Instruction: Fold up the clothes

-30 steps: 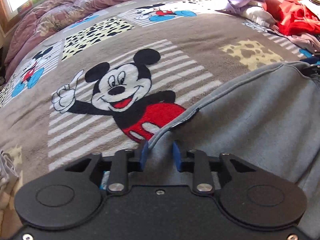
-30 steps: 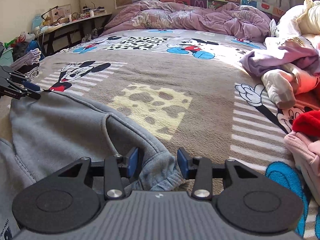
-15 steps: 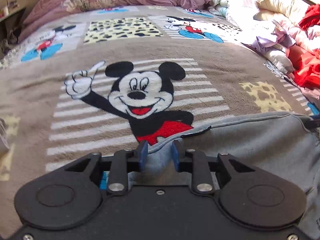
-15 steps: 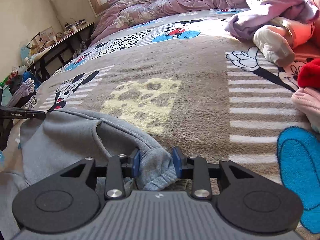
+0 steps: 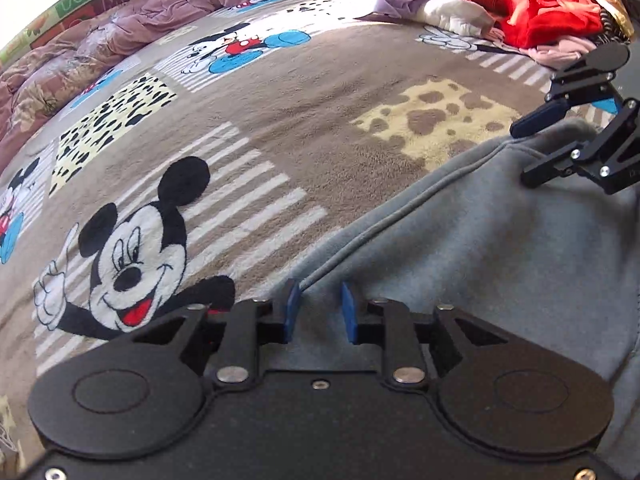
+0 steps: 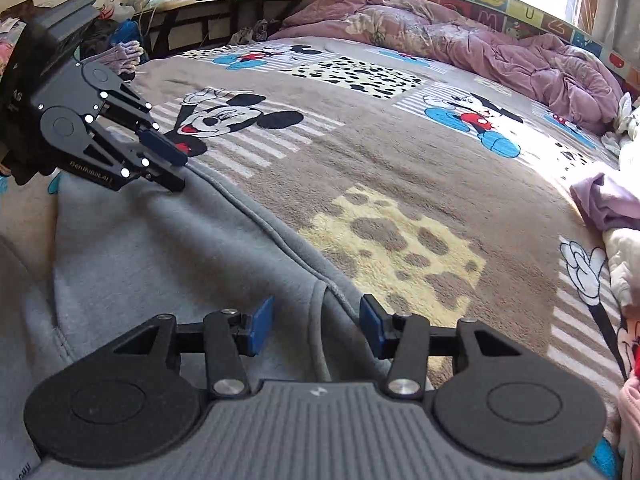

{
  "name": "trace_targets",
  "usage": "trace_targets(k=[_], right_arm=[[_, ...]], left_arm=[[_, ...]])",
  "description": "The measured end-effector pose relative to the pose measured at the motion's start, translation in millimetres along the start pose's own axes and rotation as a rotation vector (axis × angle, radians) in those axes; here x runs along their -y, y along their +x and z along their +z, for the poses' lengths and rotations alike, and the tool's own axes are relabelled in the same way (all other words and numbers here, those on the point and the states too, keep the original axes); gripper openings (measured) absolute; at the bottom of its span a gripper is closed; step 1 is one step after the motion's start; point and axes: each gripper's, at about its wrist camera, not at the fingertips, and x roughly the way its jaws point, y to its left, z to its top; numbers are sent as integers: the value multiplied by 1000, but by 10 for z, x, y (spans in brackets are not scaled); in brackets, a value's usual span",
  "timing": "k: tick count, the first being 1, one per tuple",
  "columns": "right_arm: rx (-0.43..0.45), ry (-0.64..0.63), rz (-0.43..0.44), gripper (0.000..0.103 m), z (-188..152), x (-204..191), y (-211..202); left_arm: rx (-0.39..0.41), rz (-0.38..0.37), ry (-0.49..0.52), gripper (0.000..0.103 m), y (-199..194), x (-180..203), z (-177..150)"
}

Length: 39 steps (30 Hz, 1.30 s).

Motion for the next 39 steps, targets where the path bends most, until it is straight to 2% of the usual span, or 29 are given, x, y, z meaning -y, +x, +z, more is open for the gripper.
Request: trace_targets(k=[1, 3, 5, 6, 7, 8, 10, 11, 15, 18, 20, 23, 29, 31, 32, 33, 35, 38, 39], right_arm=[[-13, 29, 7, 29, 16, 47, 71], [5, 74, 12, 19, 37, 108, 41], [28, 118, 16, 19, 57, 166, -6], [25, 134, 9, 20, 42, 186, 22], [18, 149, 0, 31, 21, 205, 61], [11, 163, -10, 36, 1, 223, 100], [-2, 168, -39, 50, -7, 220, 133], [-7, 146, -51, 51, 20, 189, 97], [36, 93, -71, 51, 45, 144, -176], [80, 82, -32, 48, 19, 85, -390], [86, 53, 14, 45, -6, 3, -474], [44, 20, 50, 44, -86, -171, -408], [84, 0, 137, 31, -183, -699, -599], [57, -22, 123, 31, -230, -905, -534], [9, -57, 100, 31, -291, -997, -414], [-43, -98, 72, 29, -357, -1091, -282], [4, -71, 50, 29, -344, -1126, -395], [107, -12, 21, 29, -309, -1151, -641], [85, 1, 1, 29, -329, -1149, -614]], left_arm=[[25, -5, -40, 2, -49, -45, 17], [75, -16, -119, 1, -148, -136, 51], [114, -23, -219, 2, -174, -260, 55], [100, -20, -239, 4, -105, -284, 37], [57, -4, -226, 4, 26, -249, 20], [24, 25, -190, 4, 110, -188, 2], [36, 37, -191, 5, 32, -178, 10], [42, 43, -192, 5, -6, -173, 14], [71, 34, -176, 6, -322, -109, -57], [92, 16, -158, 6, -585, -43, -130], [81, -49, -137, 7, -673, 97, -202], [62, -93, -145, 8, -667, 278, -315], [60, -204, -150, 8, -714, 656, -409], [1, -165, -100, 8, -546, 856, -453], [-22, -145, -82, 8, -485, 941, -470], [-12, -127, -93, 8, -528, 958, -462], [11, -95, -116, 9, -623, 995, -447], [97, -145, -155, 10, -884, 1087, -436], [98, -158, -166, 14, -866, 1146, -443]])
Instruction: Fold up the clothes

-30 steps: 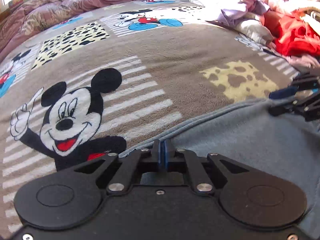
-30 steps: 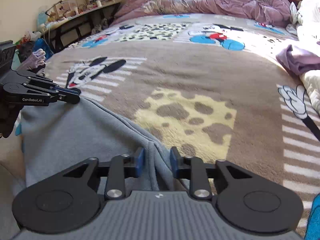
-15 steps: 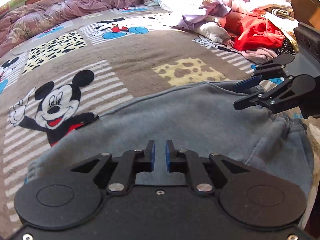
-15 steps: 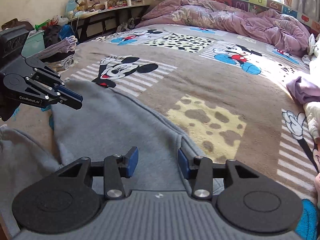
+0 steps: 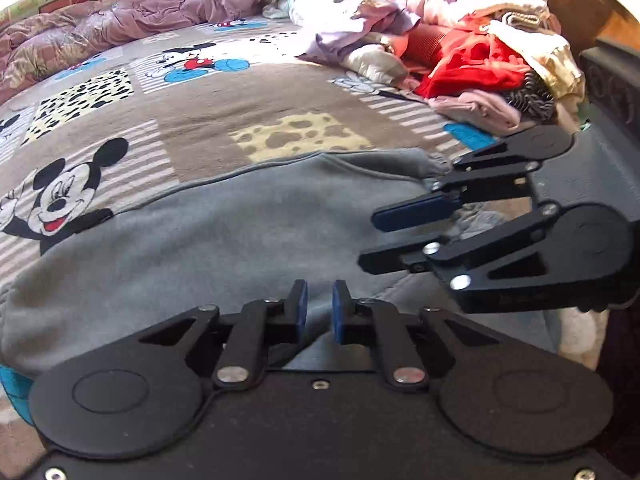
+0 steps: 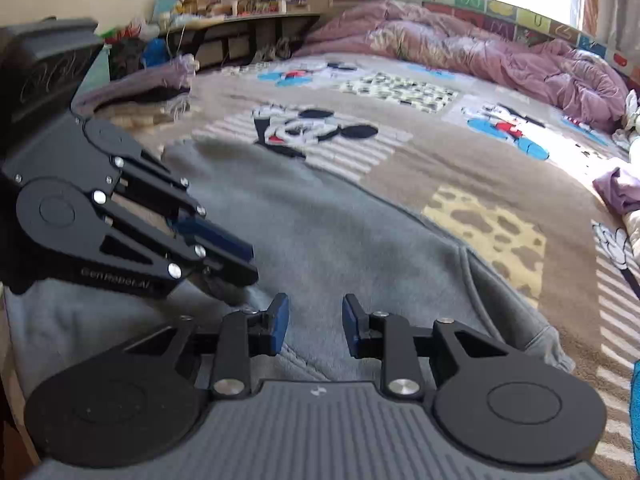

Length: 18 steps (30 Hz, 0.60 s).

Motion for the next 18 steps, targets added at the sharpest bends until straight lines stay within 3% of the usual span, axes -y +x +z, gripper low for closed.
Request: trace_targets(k=[2, 3, 5, 7, 8, 9, 14, 18], right_arm=[[-71, 11, -42, 29, -102, 9, 113], [-106, 9, -61, 30, -183, 13, 173], [-68, 67, -60, 30, -251, 33, -37], [-13, 109, -61, 32, -305, 42, -351], [13, 121, -62, 33, -356, 71, -550], [27, 122, -63, 36, -404, 105, -715], [66, 30, -118, 40, -610, 251, -1318], [87, -30, -140, 39, -690, 284, -1435]], left_arm=[[-62, 42, 6, 20, 219, 74, -80], [-55, 60, 5, 23, 256, 79, -120], [-30, 83, -32, 23, 141, 89, -115], [27, 99, -52, 35, -124, 141, -93], [67, 112, -47, 47, -307, 151, -119], [102, 124, -43, 50, -477, 157, -144], [170, 218, -56, 50, -1160, 83, -348], [194, 282, -93, 51, -1629, 1, -592]])
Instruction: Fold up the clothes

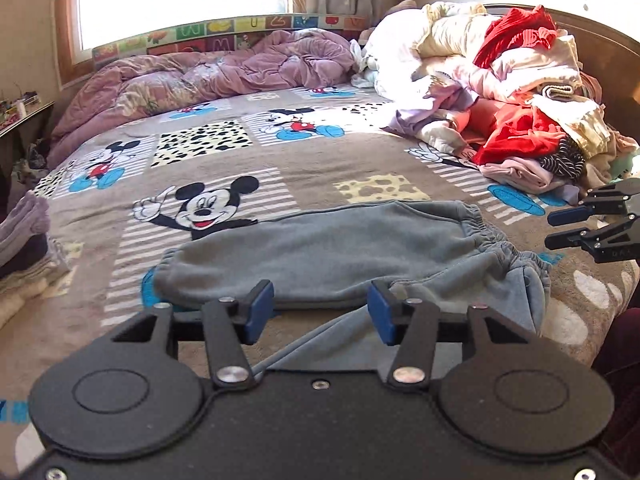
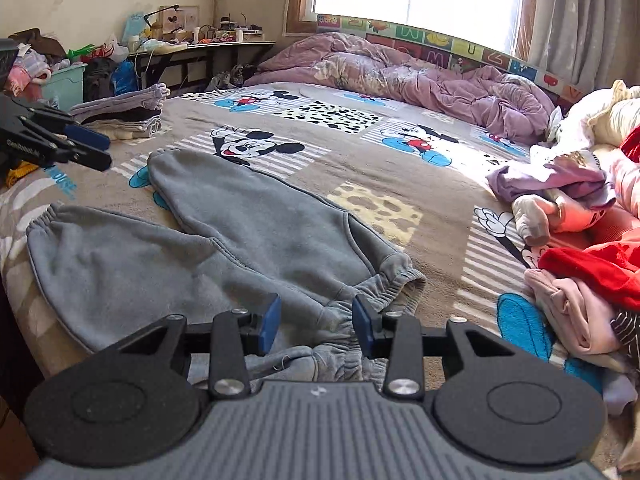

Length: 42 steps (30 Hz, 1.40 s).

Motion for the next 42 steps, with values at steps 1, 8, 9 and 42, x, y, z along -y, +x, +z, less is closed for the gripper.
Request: trace_targets(k=[1, 8, 9, 42], right_arm=[[9, 2, 5, 39, -15, -18, 23], [-130, -20, 12, 35, -325, -355, 510], [-217, -35, 0, 36, -425, -386, 637], [-165, -676, -110, 42, -352, -474, -265]], left_arm=[[-9, 19, -8, 51, -50, -29, -49], [-123, 41, -8, 51, 19, 62, -504], [-154, 60, -9, 51, 87, 76, -606], [-133, 271, 488, 55, -398, -99, -1366]])
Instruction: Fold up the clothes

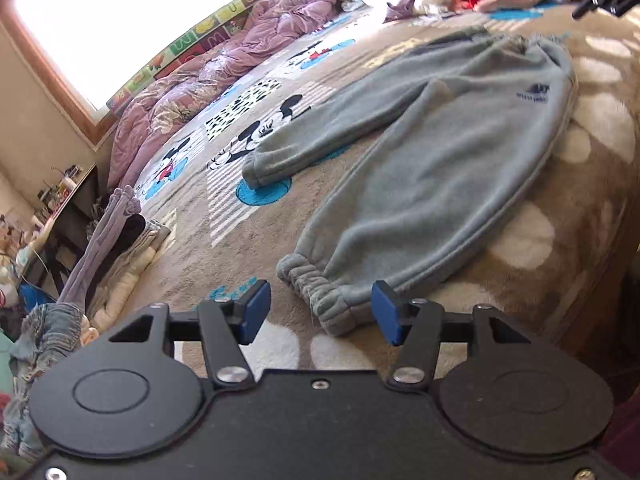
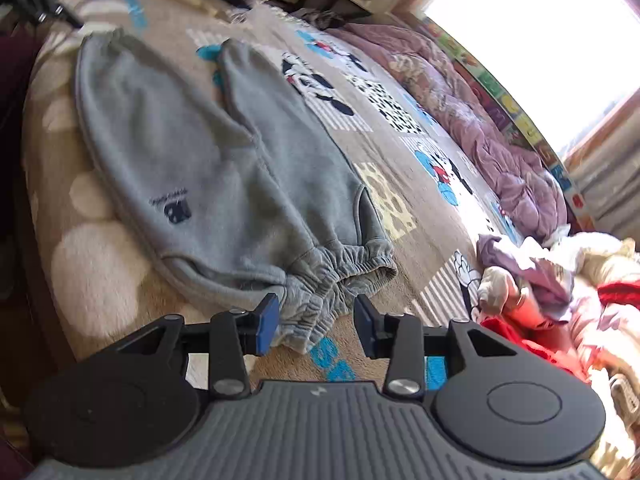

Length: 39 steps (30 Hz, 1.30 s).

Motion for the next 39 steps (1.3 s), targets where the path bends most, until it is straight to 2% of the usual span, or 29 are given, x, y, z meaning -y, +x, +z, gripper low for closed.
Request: trace_targets(k=[5, 8, 12, 14, 19, 24, 25, 26, 27, 28, 29, 30, 31, 34, 39], right_arm=[[-34, -242, 6, 45, -98, -360, 215], [-35, -336, -7, 45, -152, -555, 389], [-24, -427, -67, 45, -250, -725, 637], [5, -464, -108, 49, -298, -782, 704], [66, -520, -173, 53, -357, -799, 778], [121, -580, -203, 53, -440, -852, 766], [146, -612, -215, 53, -483, -880, 759], [171, -642, -226, 53, -526, -907, 753], [173, -641, -218, 53, -527, -900, 756], [169, -633, -205, 53, -520, -886, 760], [165, -625, -192, 48, -512, -872, 764], [161, -616, -179, 35, -504, -858, 768], [132, -584, -141, 27, -468, -822, 779], [111, -495, -79, 23, -339, -664, 761], [117, -304, -38, 21, -170, -264, 611]], left_arm=[[-23, 53, 205, 55, 152, 346, -156], [-12, 82, 293, 55, 198, 474, -231], [5, 109, 327, 55, 238, 497, -283], [19, 130, 355, 55, 255, 521, -309], [45, 218, 431, 57, 348, 599, -330], [86, 260, 516, 56, 341, 660, -440], [90, 263, 517, 56, 338, 653, -439], [94, 266, 516, 51, 336, 643, -433], [99, 272, 505, 36, 340, 617, -403], [103, 276, 488, 31, 336, 584, -377], [107, 280, 472, 28, 332, 550, -352], [111, 282, 451, 25, 323, 512, -321], [118, 273, 408, 24, 296, 449, -265], [142, 243, 286, 21, 213, 260, -85], [162, 196, 117, 20, 204, -62, 251]])
